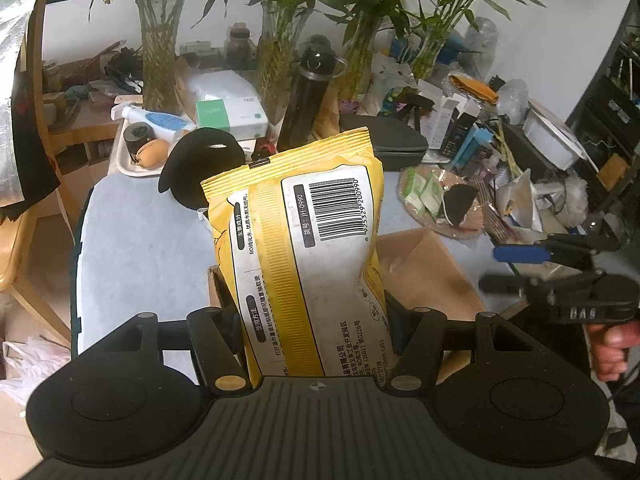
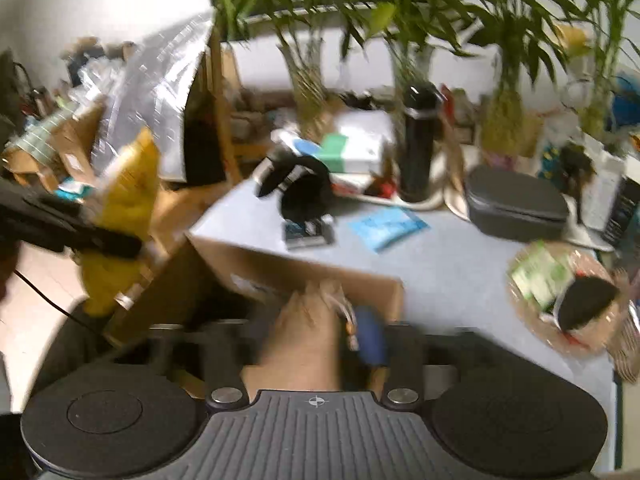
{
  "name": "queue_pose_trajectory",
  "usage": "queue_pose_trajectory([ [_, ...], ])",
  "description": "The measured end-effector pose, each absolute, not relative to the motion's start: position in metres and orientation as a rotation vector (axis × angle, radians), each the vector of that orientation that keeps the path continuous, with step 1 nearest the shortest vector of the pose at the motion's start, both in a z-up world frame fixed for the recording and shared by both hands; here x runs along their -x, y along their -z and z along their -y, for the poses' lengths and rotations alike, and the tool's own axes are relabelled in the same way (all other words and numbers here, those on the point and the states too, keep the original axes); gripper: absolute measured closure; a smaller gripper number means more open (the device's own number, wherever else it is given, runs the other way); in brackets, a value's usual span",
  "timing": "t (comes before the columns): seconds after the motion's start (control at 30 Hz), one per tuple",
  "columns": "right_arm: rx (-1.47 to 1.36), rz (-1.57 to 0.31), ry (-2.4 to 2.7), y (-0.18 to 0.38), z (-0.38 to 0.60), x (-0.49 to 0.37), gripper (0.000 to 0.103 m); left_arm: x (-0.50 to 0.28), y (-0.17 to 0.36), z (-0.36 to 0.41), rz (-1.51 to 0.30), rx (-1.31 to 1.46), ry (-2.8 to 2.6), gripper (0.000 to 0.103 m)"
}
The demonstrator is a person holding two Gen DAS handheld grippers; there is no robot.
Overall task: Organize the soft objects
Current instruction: 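Carry the pouch and yellow pack over the box and open both tools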
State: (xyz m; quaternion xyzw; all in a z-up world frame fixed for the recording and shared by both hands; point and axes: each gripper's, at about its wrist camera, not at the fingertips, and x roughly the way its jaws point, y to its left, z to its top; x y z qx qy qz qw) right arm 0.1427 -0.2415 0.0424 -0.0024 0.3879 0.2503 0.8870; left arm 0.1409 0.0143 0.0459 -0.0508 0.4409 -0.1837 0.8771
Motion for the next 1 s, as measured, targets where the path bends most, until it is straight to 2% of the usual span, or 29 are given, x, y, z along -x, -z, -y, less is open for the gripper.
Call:
queue_pose_trajectory([
  [0.17,-0.015,-0.798,-0.532,-0.038,0.251,-0.132,0.006,-0.142,-0.044,-0.013,-0.931,0.094,0.389,0.042],
  [0.2,-0.01,-0.794,-0.527,-0.039,0.252,-0.131,0.005,-0.142,-0.044,-0.012,-0.931,0.091,0.389,0.042],
  [0.6,0.039,-0.75,-0.538,-0.046,0.25,-0.116,0.002,-0.15,-0.024,0.016,-0.951,-0.011,0.373,0.039],
  [0.73,0.055,-0.736,-0.538,-0.049,0.25,-0.111,0.002,-0.148,-0.022,0.007,-0.913,0.07,0.392,0.022],
  [1.0,0.032,-0.73,-0.527,-0.048,0.254,-0.112,0.0,-0.138,-0.029,-0.002,-0.872,0.06,0.344,0.022],
])
